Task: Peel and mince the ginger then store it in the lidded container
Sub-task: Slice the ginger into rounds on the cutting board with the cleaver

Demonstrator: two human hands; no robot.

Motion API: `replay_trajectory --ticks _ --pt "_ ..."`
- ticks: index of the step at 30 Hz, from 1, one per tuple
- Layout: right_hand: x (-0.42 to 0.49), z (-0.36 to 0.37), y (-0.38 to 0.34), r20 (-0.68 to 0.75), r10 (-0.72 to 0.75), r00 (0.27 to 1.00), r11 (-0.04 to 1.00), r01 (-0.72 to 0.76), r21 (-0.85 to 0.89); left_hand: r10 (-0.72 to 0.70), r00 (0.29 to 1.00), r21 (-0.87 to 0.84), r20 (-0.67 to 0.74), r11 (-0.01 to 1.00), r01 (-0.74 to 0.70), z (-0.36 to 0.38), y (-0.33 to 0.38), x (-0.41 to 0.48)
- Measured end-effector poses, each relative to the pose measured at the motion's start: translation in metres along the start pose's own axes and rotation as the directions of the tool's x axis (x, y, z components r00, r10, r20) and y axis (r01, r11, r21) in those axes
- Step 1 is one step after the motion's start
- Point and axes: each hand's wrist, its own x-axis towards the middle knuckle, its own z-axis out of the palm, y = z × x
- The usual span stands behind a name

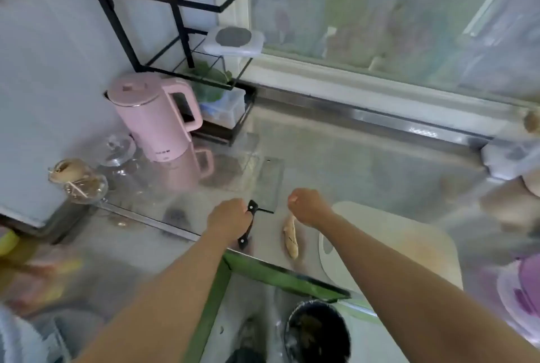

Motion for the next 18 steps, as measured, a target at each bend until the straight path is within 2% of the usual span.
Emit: replay_trajectory --ticks 4,6,9,13,14,16,18 --pt "-0.001 0.020 0.021 0.060 0.115 0.991 0.993 -0.113 -0.037 -0.016 0.999 0.009 0.040 1.000 0.016 0.026 -0.001 0.018" --pt "0.001 0.028 0.026 0.072 0.132 0.989 0.991 -0.129 -0.042 -0.064 0.997 -0.015 0.050 0.998 0.065 0.037 0.002 0.020" --pt "0.003 0.035 0.032 0.027 0.125 0.992 0.991 -0.124 -0.042 -0.101 0.995 0.023 -0.007 0.995 0.101 0.048 0.003 0.022" --pt "0.002 0.036 0.040 -0.011 0.155 0.988 0.982 -0.153 0.114 -0.050 0.999 0.002 -0.011 0.999 0.050 0.056 -0.004 0.027" --pt "0.001 0.035 0.042 -0.016 0.173 0.985 0.967 -0.167 0.193 -0.029 1.000 -0.042 -0.010 0.999 0.029 0.055 -0.005 0.029" --pt "-0.001 0.034 0.043 -0.044 0.229 0.973 0.909 -0.197 0.367 -0.027 0.999 -0.238 -0.034 0.971 0.019 0.051 -0.003 0.032" --pt "-0.002 0.032 0.041 -0.036 0.283 0.959 0.800 -0.215 0.561 -0.018 0.999 -0.462 -0.030 0.887 0.003 0.044 0.010 0.030"
